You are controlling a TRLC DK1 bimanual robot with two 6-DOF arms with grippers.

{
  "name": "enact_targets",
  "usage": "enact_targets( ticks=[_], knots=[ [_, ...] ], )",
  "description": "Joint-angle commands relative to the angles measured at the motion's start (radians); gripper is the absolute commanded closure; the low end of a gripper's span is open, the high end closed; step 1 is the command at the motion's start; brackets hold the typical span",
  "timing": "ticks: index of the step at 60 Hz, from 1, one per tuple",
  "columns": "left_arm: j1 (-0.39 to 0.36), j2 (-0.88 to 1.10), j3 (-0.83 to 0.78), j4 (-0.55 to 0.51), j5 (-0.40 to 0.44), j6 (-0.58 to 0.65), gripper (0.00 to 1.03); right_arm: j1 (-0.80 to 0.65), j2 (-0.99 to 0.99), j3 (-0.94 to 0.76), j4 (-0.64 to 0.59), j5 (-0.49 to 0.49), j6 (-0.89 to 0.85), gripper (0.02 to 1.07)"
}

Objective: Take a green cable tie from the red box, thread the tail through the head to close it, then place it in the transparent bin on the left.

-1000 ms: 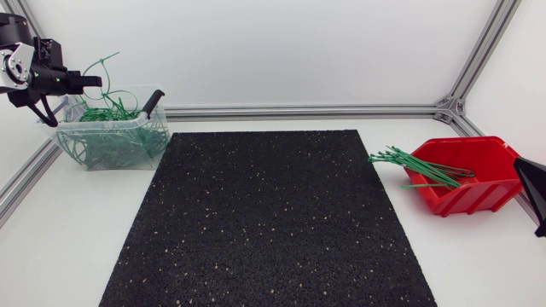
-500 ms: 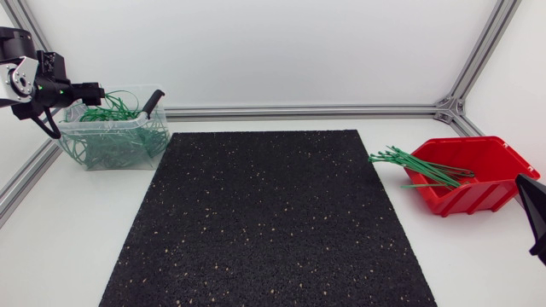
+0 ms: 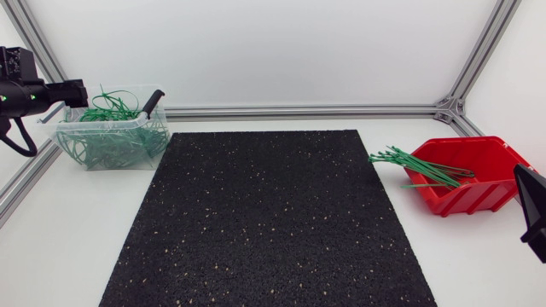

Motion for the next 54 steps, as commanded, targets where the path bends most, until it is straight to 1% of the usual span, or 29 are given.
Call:
enact_targets(
  ticks=[1, 11, 36, 54],
  knots=[
    [-0.021, -0.075, -0.069, 0.020, 0.009, -0.031, 0.03, -0.004, -0.013, -0.040, 0.026, 0.004, -0.001, 0.07],
    [-0.051, -0.190, -0.194, 0.079, 0.009, -0.032, 0.03, -0.005, -0.015, -0.094, 0.101, 0.005, -0.011, 0.07],
    [-0.123, -0.433, -0.383, 0.083, 0.007, -0.054, 0.04, -0.178, -0.011, -0.307, 0.324, -0.183, 0.041, 0.07],
    [-0.154, -0.644, -0.535, 0.089, 0.006, -0.078, 0.04, -0.303, -0.008, -0.463, 0.487, -0.321, 0.079, 0.07]
  ],
)
